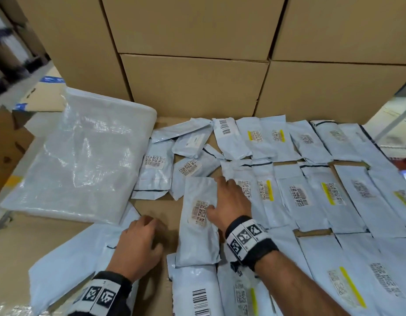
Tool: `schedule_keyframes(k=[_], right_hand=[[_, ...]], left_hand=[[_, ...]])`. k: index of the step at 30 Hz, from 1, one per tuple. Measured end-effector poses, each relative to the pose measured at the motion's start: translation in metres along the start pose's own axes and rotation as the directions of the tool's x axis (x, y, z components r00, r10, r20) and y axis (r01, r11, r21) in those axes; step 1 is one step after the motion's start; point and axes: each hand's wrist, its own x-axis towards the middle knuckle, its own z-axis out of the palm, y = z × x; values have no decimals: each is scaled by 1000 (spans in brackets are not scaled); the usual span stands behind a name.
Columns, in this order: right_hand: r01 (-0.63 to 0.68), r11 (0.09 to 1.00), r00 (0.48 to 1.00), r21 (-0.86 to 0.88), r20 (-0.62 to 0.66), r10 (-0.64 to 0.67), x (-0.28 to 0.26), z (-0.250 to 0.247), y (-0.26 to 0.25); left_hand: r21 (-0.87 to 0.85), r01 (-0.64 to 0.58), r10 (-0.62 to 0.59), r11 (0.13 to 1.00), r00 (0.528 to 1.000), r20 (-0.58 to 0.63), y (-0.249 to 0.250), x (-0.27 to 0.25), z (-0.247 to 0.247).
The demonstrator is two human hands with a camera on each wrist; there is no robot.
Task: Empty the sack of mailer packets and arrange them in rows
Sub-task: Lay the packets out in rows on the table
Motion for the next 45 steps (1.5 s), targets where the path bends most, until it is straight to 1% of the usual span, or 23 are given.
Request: schedule_keyframes(k=[3,6,10,12,13,15,17,18,20,21,23,24,25,26,29,30,32,34,36,40,42,43,45], right_hand=[[38,998,999,55,16,-38,35,-12,-11],[61,997,998,45,-4,-61,80,-6,-12],[103,994,995,-35,8,-102,135,14,-8],[127,987,991,-94,-19,-129,160,20,-10],[117,985,992,-129,-33,-122,172,21,-12],[35,987,999,-160,-19,-39,194,20,-10],[-81,989,993,-125,74,91,211,16,-2],[-120,987,983,-104,127,133,217,14,4],[-128,984,972,-120,182,149,224,11,14],[-109,982,977,-152,165,134,226,9,15],[-59,982,997,-178,35,66,228,5,7],[-26,987,999,-160,-35,20,230,4,-1],[10,991,997,-130,-77,-20,231,5,-10],[36,995,996,-96,-77,-44,234,8,-19],[11,998,997,-56,79,-6,239,24,-40],[-3,998,995,-67,101,10,242,30,-43],[-15,996,997,-91,68,22,244,37,-47],[-10,993,1000,-115,-4,9,245,38,-47],[-21,994,999,-103,-41,16,245,34,-41],[-68,997,997,-44,-35,66,241,24,-19],[-39,999,999,-24,-9,38,234,20,-12],[-13,999,1000,-36,-22,12,230,18,-10],[61,995,992,-80,-105,-69,220,11,-8]], left_hand=[[-89,-25,15,996,995,-102,11,14,-7],[-126,-66,43,990,983,-177,22,41,-22],[-113,-70,48,991,981,-190,22,89,-42],[-100,-72,52,992,980,-193,19,116,-48],[-86,-82,64,993,979,-193,16,128,-50],[-72,-88,74,994,982,-174,11,149,-50],[-65,-84,73,994,985,-159,7,164,-47],[-51,-75,67,996,987,-145,6,170,-45],[-25,-33,31,999,997,-69,6,179,-39],[-17,-11,10,1000,1000,-24,7,182,-34],[-6,21,-21,1000,999,36,10,185,-27],[-4,20,-20,1000,999,34,11,186,-23],[-2,13,-13,1000,1000,18,13,187,-21],[1,10,-10,1000,1000,1,14,187,-20],[19,10,-9,1000,1000,-27,12,188,-14],[24,3,-2,1000,999,-36,10,187,-11],[29,-9,11,1000,998,-55,6,185,-6],[38,-19,22,999,997,-73,2,184,-3],[33,-21,23,999,996,-82,0,183,0],[18,-6,7,1000,997,-80,5,184,0],[0,11,-11,1000,998,-69,11,184,0],[4,27,-26,1000,997,-67,13,184,0],[27,38,-35,999,995,-97,16,184,1]])
